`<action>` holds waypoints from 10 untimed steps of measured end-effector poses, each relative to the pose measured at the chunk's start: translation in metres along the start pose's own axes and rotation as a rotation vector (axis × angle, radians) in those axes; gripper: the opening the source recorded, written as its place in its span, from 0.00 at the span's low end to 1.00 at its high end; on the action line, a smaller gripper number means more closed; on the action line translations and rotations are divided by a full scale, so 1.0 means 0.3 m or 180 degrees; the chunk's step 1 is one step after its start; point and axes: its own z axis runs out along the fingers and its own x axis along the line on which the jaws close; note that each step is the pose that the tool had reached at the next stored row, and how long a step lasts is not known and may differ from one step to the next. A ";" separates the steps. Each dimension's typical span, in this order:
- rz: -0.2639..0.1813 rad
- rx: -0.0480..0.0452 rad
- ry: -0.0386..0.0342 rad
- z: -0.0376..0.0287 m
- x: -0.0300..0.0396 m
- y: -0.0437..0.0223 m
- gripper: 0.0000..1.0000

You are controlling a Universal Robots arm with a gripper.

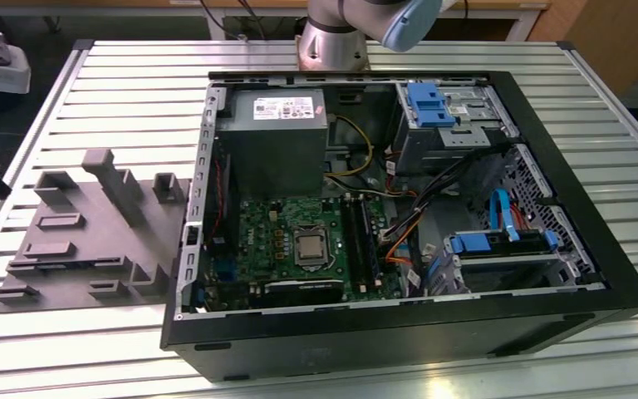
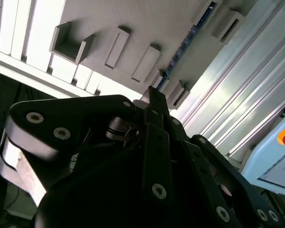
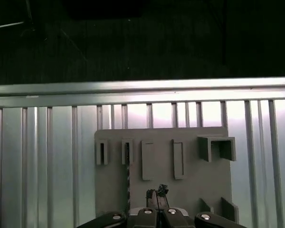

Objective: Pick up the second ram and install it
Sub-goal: 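Pick up the second ram and move it above second insertion slot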

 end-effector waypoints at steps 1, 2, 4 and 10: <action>-0.0039 -0.0001 0.0002 0.001 0.000 0.000 0.11; -0.0075 -0.0002 0.0003 0.001 0.000 0.000 0.11; -0.0138 -0.0003 0.0006 0.002 0.000 0.000 0.11; -0.0146 -0.0003 0.0006 0.002 0.000 0.000 0.11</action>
